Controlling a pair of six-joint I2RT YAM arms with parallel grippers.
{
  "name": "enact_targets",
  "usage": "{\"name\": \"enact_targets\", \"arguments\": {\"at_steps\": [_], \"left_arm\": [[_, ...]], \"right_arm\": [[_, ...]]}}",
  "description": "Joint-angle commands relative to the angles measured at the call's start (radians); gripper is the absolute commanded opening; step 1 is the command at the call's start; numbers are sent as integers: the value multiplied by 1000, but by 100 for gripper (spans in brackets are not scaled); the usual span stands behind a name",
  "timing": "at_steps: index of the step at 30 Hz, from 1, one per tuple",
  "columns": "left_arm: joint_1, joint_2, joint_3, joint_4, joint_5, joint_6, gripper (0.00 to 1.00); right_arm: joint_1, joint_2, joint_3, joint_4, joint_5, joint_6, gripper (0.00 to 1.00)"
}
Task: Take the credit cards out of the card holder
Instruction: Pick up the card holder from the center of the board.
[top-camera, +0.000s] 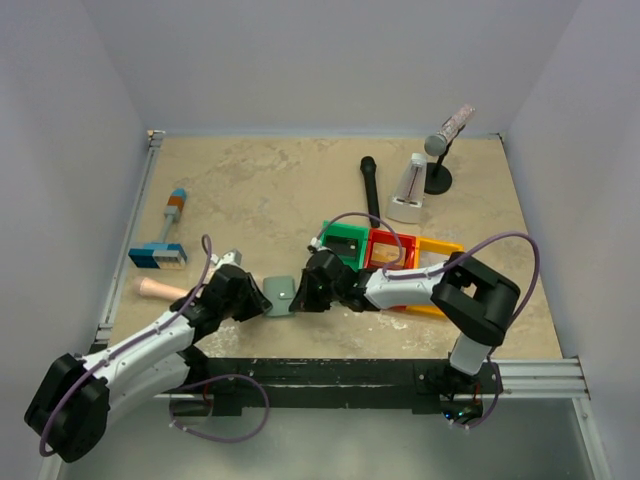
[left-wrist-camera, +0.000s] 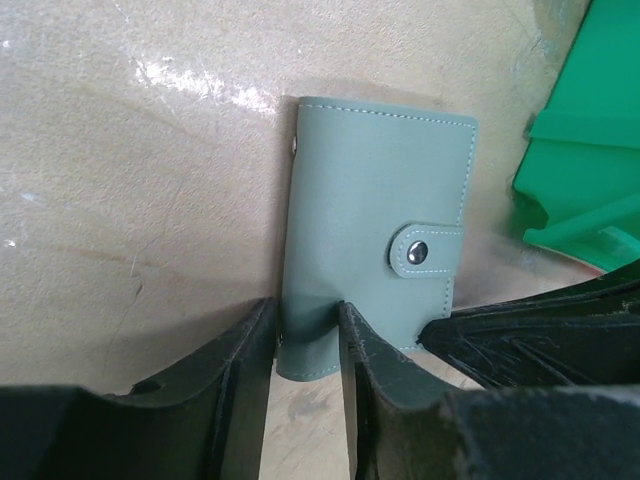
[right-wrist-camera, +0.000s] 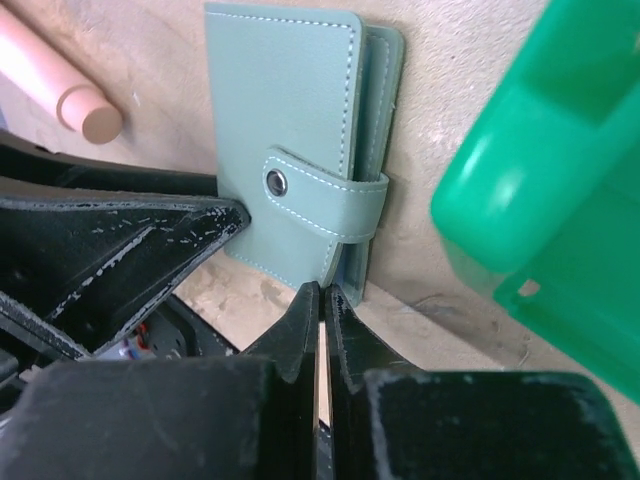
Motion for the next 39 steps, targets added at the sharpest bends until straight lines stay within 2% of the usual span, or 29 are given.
{"name": "enact_targets", "arguments": {"at_steps": [1, 14, 19, 27, 35, 37, 39], "left_arm": [[-1, -57, -2, -101, -24, -4, 38], [3, -267, 116, -341, -194, -31, 59], [3, -318, 188, -401, -263, -30, 77], [6, -430, 188, -277, -184, 8, 100], [8, -496, 158, -67, 57, 96, 100], [6, -514, 136, 21, 144, 102, 100], [8, -540, 97, 188, 245, 99, 100]], "right_arm": [[5, -59, -36, 63, -26, -34, 0], [6, -209, -99, 80, -127, -160, 0], [6, -290, -93, 24, -162, -220, 0], [6, -482, -58, -110, -208, -321, 0], [6, -701, -21, -288, -245, -438, 0], [6, -741, -16, -311, -247, -450, 0], [6, -769, -13, -322, -250, -452, 0]]}}
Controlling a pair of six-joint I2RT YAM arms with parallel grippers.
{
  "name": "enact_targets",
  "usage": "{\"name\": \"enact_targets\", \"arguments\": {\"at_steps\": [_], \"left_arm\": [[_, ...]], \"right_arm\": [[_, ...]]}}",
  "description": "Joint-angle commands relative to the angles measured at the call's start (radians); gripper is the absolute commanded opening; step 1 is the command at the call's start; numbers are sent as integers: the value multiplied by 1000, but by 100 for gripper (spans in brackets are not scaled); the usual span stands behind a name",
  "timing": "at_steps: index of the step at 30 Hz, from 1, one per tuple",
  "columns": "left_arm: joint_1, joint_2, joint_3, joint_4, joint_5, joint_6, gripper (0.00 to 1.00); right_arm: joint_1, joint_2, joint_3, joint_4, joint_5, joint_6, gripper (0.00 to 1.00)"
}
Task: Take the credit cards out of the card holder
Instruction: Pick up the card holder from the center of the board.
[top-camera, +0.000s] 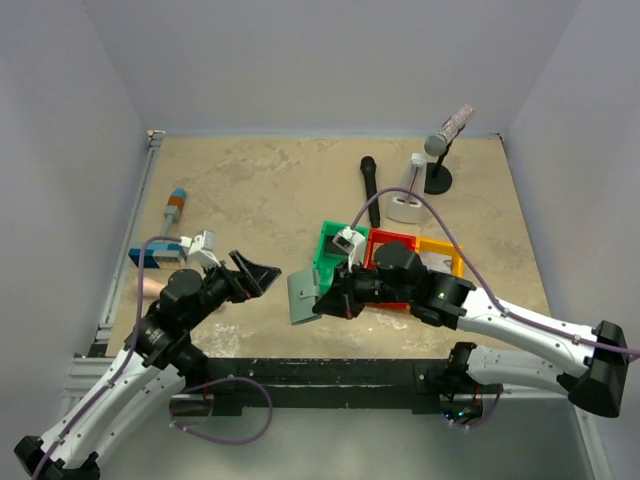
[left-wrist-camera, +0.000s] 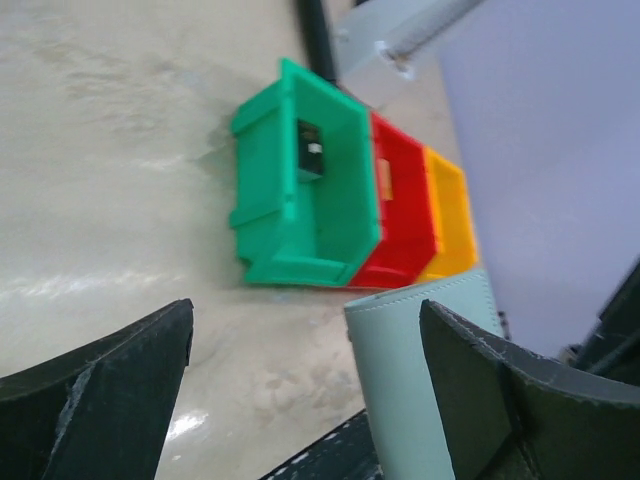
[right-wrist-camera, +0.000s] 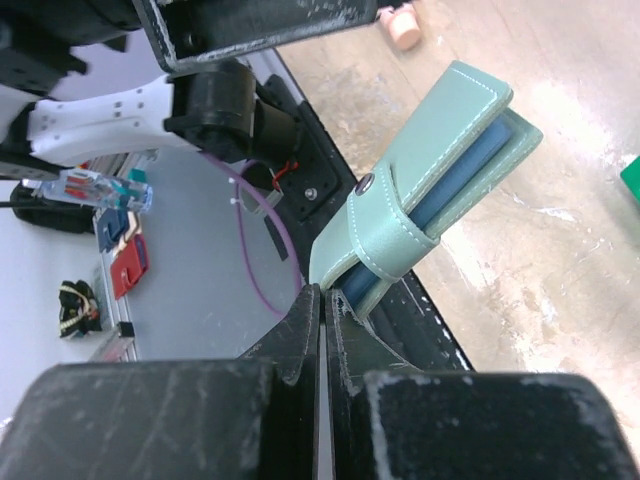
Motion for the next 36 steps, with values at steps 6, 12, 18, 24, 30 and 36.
{"name": "enact_targets", "arguments": {"at_steps": [6, 12, 18, 24, 30, 36], "left_arm": [[9, -89, -134, 549, 365, -6, 100], [9, -15, -165, 653, 432, -43, 100], [9, 77, -179, 742, 495, -71, 100], [11, 100, -205, 794, 517, -92, 100], [11, 126, -226, 862, 547, -121, 100], [11, 140, -225, 931, 580, -140, 93]], "right_arm": [[5, -118, 58, -59, -67, -76, 0], [3, -138, 69, -62, -77, -91, 0], [5, -139, 90, -48, -89, -90, 0], [5, -145, 103, -45, -92, -91, 0], [5, -138, 104, -30, -103, -87, 0], [5, -126, 92, -15, -107, -84, 0]]}}
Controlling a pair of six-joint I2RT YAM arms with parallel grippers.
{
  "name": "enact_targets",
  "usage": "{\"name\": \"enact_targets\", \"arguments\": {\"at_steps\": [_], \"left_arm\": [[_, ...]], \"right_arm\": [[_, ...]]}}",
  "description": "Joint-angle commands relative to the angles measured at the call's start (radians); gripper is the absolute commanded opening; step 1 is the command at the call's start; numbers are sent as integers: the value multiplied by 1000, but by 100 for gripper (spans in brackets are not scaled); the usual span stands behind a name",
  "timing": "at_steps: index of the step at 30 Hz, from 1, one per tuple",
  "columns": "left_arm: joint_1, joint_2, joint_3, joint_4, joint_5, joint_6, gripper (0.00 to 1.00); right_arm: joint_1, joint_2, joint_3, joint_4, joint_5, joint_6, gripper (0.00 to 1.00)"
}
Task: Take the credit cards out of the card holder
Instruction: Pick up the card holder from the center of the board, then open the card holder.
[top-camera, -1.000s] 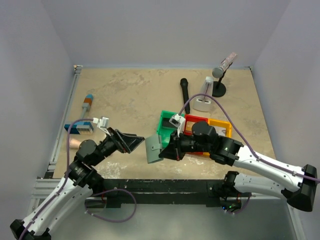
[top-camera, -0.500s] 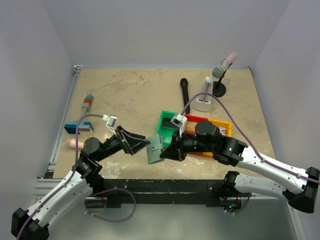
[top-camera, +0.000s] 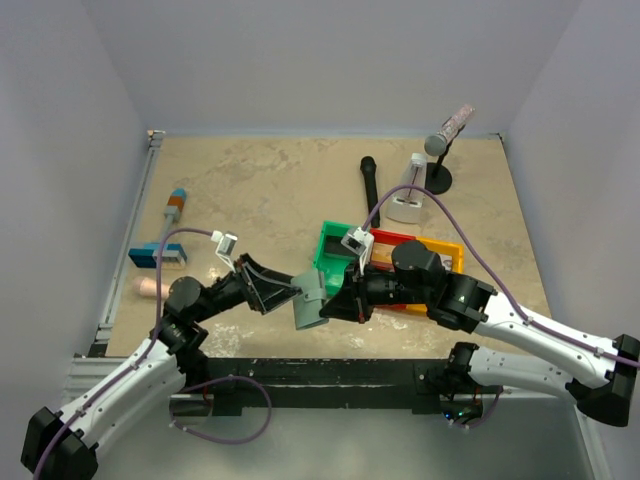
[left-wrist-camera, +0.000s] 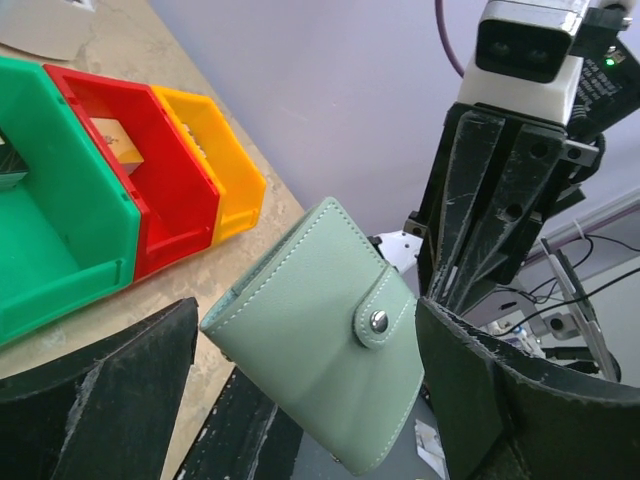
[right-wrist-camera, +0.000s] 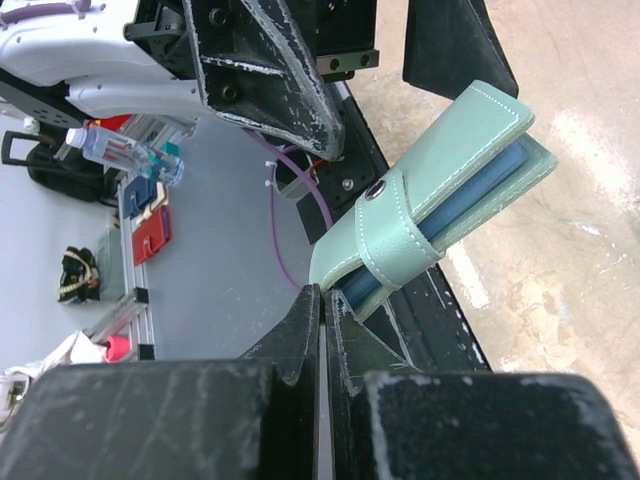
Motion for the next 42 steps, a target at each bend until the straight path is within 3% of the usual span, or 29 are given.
{"name": "enact_targets", "arguments": {"at_steps": [1, 13, 15, 18, 21, 31, 42], "left_arm": [[4, 9, 3, 134, 51, -28, 92], [4, 5, -9, 192, 72, -47, 66], [4, 0, -10, 184, 69, -42, 69], [4, -3, -11, 168, 65, -39, 87], [4, 9, -19, 168, 60, -39, 95], [4, 80, -66, 261, 68, -76, 97], [4, 151, -77, 522, 91, -191, 96]], "right_arm": [[5, 0, 42, 75, -27, -12, 0], [5, 11, 22, 86, -21, -7, 0], [5, 5, 19, 87, -16, -6, 0], [5, -3, 19, 86, -15, -7, 0], [5, -12, 21, 93, -19, -4, 0], [5, -57, 19, 159, -56, 19, 0], [5, -52, -1, 182, -73, 27, 0]]}}
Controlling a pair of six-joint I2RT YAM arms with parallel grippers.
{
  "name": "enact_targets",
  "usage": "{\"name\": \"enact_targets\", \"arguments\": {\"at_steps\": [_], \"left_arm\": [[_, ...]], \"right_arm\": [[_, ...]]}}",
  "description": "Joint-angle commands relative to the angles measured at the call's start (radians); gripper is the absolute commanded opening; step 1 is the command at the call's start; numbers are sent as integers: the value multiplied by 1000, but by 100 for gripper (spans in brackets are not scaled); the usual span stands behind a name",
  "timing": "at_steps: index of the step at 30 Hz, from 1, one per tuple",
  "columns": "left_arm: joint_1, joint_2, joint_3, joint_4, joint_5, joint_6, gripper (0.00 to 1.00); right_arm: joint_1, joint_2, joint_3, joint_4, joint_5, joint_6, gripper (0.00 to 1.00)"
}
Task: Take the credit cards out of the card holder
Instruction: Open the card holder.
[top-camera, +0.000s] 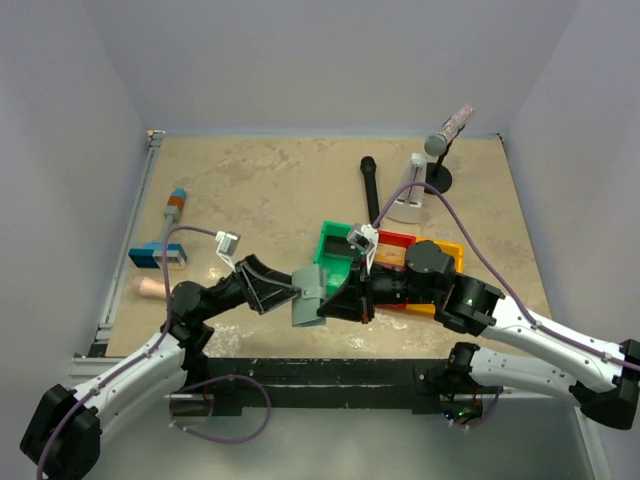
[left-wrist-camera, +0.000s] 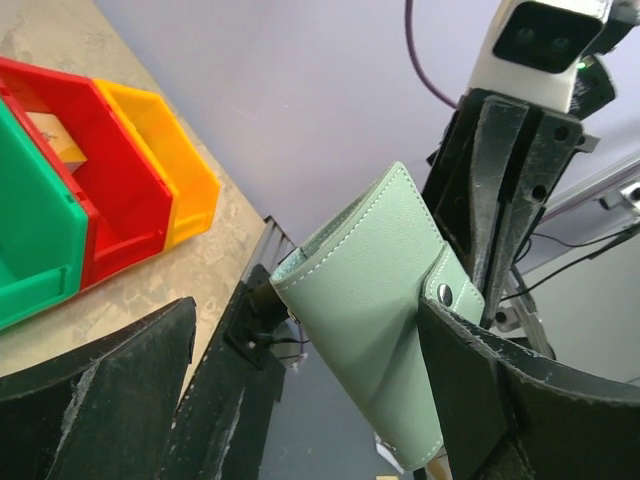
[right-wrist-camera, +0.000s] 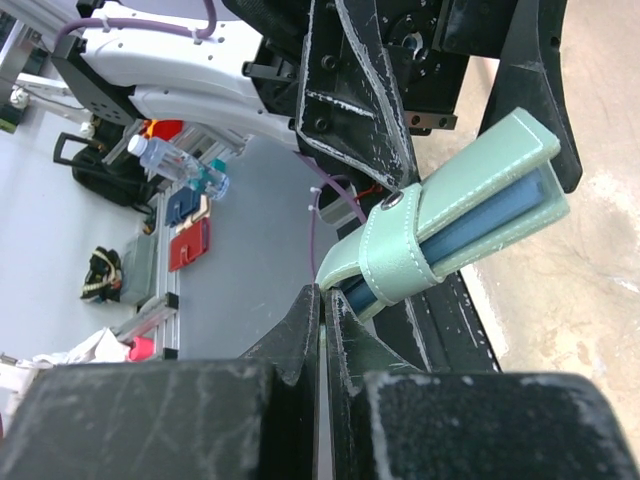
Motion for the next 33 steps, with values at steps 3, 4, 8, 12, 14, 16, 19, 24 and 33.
{"name": "enact_targets", "arguments": {"at_steps": [3, 4, 8, 12, 14, 16, 19, 24, 33], "left_arm": [[-2, 51, 4, 282, 44, -96, 95], [-2, 63, 3, 312, 50, -107, 95], [-2, 92, -8, 424, 55, -155, 88], [-2, 88, 0, 450, 57, -172, 82], [-2, 75, 6, 442, 58, -170, 82], [-2, 63, 12, 429, 57, -167, 81], [-2, 46, 21, 415, 60, -167, 81], [-2, 32, 41, 383, 73, -159, 75], [-2, -4, 47, 327, 83, -146, 51]], "right_arm": [[-2, -11, -7, 91, -25, 8, 0], [-2, -11, -7, 90, -25, 7, 0], [-2, -12, -15, 87, -19, 3, 0], [-3, -12, -33, 88, -16, 3, 0], [-3, -14, -39, 88, -10, 2, 0], [-3, -15, -45, 90, -8, 2, 0], [-3, -15, -48, 91, -4, -1, 0], [-3, -11, -53, 91, 2, -1, 0], [-11, -7, -65, 91, 27, -1, 0]]}}
